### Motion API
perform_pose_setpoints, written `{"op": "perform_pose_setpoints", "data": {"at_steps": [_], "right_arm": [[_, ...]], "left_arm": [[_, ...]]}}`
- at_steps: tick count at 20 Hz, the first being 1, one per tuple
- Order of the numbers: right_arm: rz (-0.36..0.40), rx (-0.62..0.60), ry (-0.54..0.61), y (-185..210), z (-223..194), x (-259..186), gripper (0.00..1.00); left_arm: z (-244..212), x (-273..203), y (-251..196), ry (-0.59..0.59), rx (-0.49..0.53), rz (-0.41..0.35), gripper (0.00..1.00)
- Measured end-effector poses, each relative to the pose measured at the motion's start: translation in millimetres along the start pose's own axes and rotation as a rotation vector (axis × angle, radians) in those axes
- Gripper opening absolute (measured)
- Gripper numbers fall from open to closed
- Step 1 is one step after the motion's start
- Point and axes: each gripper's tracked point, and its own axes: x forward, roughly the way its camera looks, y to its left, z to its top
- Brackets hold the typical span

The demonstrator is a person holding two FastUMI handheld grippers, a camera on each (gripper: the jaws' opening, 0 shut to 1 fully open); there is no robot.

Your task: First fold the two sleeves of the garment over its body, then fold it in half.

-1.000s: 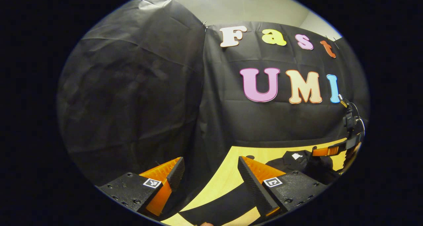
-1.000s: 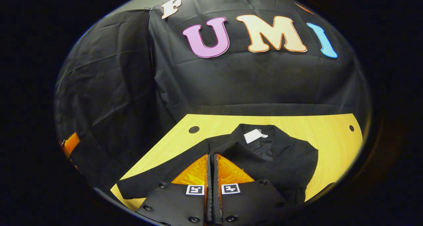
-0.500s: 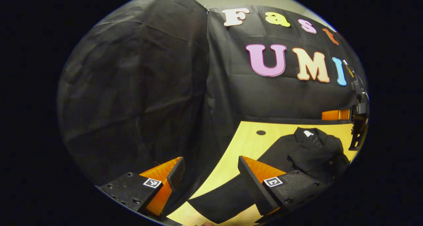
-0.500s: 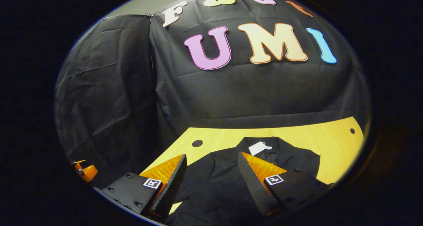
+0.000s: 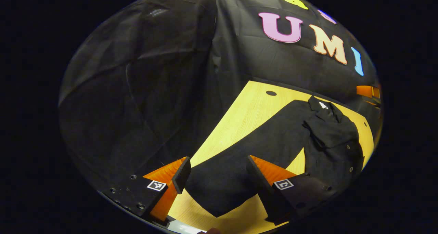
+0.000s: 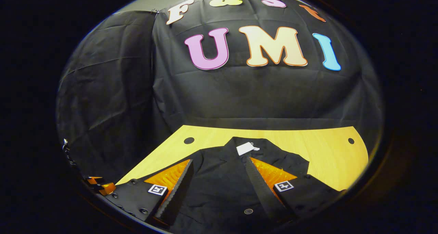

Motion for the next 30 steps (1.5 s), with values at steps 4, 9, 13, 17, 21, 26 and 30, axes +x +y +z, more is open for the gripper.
{"op": "perform_pose_setpoints", "data": {"at_steps": [4, 9, 13, 17, 21, 26, 30], "right_arm": [[-0.018, -0.024, 0.014, -9.1, -4.5, -8.5, 0.98], [-0.029, -0.033, 0.011, -15.9, -3.0, -17.5, 0.98], [-0.033, -0.041, 0.006, -22.7, -1.2, -27.2, 0.98], [-0.055, -0.04, -0.018, -37.5, -0.8, -41.4, 0.98], [-0.058, -0.014, -0.031, -51.7, -5.6, -57.6, 0.98], [-0.064, 0.006, -0.074, -69.4, -6.4, -86.1, 0.98], [-0.069, 0.029, -0.096, -83.3, -9.1, -108.5, 0.98]], "left_arm": [[-24.6, 7.9, -0.9, 0.063, -0.045, 0.009, 0.98], [-62.3, 12.6, -0.9, 0.17, -0.131, 0.028, 0.97], [-54.7, 11.6, 3.7, 0.137, -0.063, 0.053, 0.95], [-51.1, 5.5, 4.2, 0.093, -0.057, 0.051, 0.9], [-46.6, 8.1, -14.4, 0.07, -0.047, -0.006, 0.41], [-25.9, 7.8, -23.5, 0.072, -0.106, -0.008, 0.0], [29.7, 5.7, -37.2, -0.04, -0.068, -0.039, 0.0]]}}
